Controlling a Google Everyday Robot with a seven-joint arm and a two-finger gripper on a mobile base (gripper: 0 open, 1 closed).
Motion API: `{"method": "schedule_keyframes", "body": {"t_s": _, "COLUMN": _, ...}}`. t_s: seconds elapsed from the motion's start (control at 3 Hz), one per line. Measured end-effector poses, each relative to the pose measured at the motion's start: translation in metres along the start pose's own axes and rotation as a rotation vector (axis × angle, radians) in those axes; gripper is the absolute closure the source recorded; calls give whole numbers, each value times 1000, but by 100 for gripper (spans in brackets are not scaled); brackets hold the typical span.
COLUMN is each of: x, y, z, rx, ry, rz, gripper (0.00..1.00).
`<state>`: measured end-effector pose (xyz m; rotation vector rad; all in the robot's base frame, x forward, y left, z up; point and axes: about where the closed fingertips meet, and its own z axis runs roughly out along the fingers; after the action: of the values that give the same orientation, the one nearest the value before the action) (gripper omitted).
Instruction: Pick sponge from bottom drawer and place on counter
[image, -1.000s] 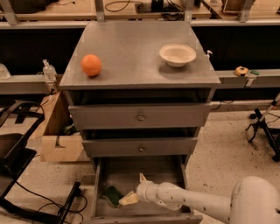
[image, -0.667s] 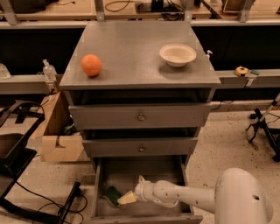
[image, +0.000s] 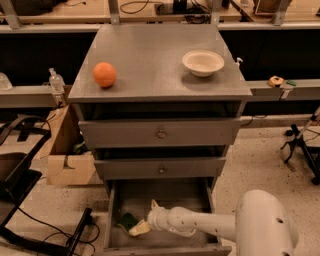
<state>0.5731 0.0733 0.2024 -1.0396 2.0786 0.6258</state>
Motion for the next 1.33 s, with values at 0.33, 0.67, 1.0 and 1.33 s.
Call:
{"method": "schedule_keyframes", "body": {"t_s": 0.33, "x": -6, "y": 6, "z": 22, "rx": -12, "ry": 2, "rz": -66, "gripper": 0}}
{"method": "schedule_keyframes", "body": {"t_s": 0.67, "x": -9, "y": 11, "z": 37, "rx": -19, "ry": 17, "rz": -109, "gripper": 0}}
{"method": "schedule_keyframes", "body": {"t_s": 1.0, "x": 4, "y": 18, "z": 51, "rx": -8, "ry": 50, "rz": -122, "gripper": 0}}
{"method": "schedule_keyframes", "body": {"t_s": 1.33, "x": 16, "y": 22, "z": 64, "rx": 7, "ry": 75, "rz": -131, "gripper": 0}}
